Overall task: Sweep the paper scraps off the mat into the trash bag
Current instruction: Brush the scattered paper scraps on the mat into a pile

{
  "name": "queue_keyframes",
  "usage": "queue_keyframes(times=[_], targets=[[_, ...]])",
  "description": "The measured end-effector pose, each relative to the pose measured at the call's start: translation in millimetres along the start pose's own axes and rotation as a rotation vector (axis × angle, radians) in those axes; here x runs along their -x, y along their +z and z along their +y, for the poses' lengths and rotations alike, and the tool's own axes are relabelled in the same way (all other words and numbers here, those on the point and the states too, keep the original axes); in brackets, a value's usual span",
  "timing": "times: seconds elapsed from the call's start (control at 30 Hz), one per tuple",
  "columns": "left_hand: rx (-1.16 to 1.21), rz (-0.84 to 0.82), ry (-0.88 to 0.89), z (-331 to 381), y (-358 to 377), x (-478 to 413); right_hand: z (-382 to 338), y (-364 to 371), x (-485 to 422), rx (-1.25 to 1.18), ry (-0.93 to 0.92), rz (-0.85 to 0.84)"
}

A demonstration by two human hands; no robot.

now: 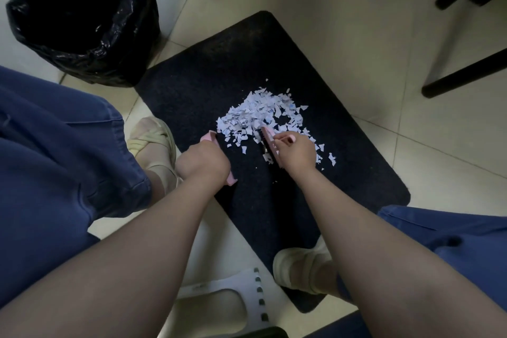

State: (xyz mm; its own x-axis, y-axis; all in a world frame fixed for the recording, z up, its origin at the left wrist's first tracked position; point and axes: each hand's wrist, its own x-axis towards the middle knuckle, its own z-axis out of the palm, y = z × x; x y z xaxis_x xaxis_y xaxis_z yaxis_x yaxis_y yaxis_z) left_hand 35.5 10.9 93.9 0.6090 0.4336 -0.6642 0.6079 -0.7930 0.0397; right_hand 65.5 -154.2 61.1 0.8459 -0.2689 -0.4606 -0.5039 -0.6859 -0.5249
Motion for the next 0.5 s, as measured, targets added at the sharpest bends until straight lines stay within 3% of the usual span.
queue_keyframes(times=[0.23,0.5], targets=[[0.019,0.003,0.054,3.0,-3.2,6.7,-10.6,-16.1,19.8,-0.010,-0.022,-0.039],[0.013,0.094,0.018,-1.4,0.9,-1.1,-21.7,39.4,26.5,-0.099,-0.040,-0.194]])
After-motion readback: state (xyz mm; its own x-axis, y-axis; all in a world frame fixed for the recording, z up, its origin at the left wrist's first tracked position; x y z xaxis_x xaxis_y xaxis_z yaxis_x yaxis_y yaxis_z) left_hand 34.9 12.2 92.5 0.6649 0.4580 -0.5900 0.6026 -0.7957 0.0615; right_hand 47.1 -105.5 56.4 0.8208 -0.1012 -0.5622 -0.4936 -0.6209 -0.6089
